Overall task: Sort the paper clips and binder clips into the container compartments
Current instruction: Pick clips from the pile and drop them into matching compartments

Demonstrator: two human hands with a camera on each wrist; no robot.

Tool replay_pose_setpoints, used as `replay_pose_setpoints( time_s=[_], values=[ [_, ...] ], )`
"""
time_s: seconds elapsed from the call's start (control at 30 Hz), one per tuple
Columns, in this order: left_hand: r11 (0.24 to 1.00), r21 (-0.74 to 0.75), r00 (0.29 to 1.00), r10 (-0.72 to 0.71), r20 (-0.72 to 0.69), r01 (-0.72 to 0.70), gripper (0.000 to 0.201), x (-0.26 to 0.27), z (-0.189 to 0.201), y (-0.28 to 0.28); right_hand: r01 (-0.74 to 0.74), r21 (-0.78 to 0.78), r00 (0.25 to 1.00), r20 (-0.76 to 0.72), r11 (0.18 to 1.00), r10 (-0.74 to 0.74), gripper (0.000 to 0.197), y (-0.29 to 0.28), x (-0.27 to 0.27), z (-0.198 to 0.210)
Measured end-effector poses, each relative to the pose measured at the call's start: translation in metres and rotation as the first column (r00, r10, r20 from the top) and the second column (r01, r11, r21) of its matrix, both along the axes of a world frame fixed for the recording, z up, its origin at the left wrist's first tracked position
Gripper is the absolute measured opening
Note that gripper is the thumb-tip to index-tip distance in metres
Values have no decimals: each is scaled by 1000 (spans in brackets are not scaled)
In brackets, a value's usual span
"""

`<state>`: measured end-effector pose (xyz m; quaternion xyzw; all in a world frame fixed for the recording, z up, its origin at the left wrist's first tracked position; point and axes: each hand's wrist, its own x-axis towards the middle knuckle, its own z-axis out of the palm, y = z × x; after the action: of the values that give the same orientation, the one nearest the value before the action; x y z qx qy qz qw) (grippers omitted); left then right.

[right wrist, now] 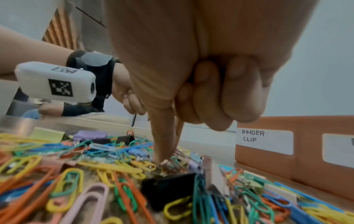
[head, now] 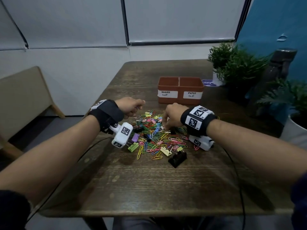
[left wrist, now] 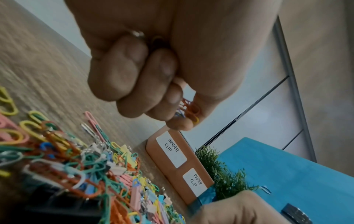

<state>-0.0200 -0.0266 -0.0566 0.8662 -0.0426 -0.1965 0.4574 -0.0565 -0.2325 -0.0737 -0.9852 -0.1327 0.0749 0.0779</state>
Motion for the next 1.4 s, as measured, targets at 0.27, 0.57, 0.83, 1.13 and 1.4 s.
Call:
replay_pose_setpoints(
  time_s=[0.27, 0.57, 0.83, 1.13, 1.4],
  values=[
    [994, -96, 999, 46, -14, -47, 42, 11, 20, -5, 121, 449, 992, -85, 885, -93, 9, -42, 14, 33],
    [989, -145, 998, 9, -56, -17, 49, 56, 43, -58, 506, 639, 832, -185, 580, -522, 29, -110, 93, 75],
    [990, -128, 991, 44, -129, -61, 52, 97, 53, -110, 566, 646, 799, -275, 513, -534, 26, -116, 146, 63],
    [938, -324, 991, 97, -93, -122, 35, 131, 81, -172, 524, 832, 765, -364, 184, -532, 23, -128, 151, 70],
    [984, -178, 1000, -22, 4, 22, 68, 145, 68, -219, 441, 829, 790, -177, 342, -587, 27, -144, 105, 71]
  ],
)
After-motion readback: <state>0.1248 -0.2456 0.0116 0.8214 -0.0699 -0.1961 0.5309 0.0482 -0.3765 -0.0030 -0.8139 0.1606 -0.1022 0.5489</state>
